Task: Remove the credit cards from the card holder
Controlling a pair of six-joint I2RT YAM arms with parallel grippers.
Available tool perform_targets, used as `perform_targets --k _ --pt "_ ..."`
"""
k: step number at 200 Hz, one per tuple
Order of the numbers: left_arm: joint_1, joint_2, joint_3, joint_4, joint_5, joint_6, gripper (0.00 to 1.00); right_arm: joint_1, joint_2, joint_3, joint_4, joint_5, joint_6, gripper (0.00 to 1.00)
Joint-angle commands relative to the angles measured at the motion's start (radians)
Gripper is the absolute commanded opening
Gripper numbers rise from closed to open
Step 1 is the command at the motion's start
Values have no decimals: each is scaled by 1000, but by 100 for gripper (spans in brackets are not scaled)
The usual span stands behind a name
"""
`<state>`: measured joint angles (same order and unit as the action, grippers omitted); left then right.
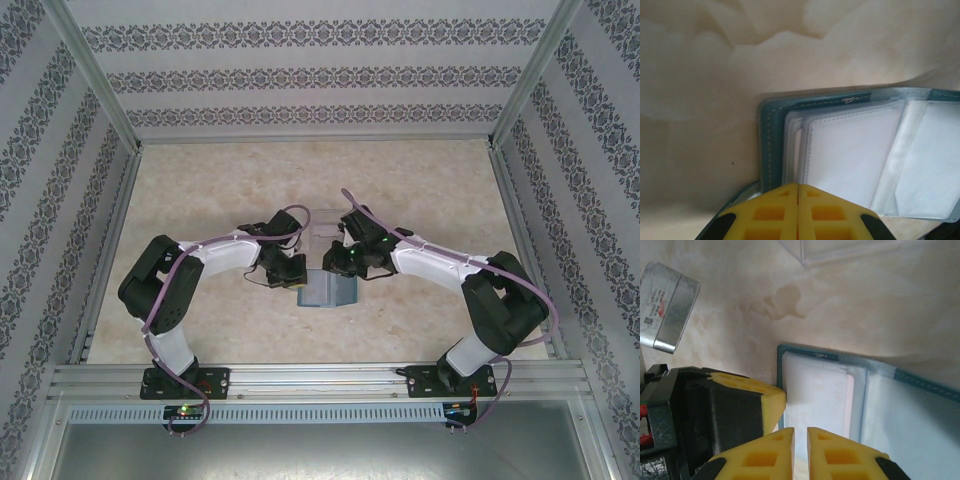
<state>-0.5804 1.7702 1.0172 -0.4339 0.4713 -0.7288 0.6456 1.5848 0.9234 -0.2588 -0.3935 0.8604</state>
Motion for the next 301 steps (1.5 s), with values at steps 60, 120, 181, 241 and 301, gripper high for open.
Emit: perform_targets --k 60,120,181,241,301 --pt "20 -1 -50 14 16 21 3 36 93 -2 127 -88 88 12" --pt "23 -11 -68 40 23 8 0 44 148 12 151 -114 99 8" --pt "24 -20 -82 58 26 -3 0 55 201 28 180 -144 112 7" --pt "25 -19 -81 60 29 -4 0 60 235 35 174 -144 123 7" --pt "26 -14 -79 60 33 -4 0 60 245 42 89 -103 118 13"
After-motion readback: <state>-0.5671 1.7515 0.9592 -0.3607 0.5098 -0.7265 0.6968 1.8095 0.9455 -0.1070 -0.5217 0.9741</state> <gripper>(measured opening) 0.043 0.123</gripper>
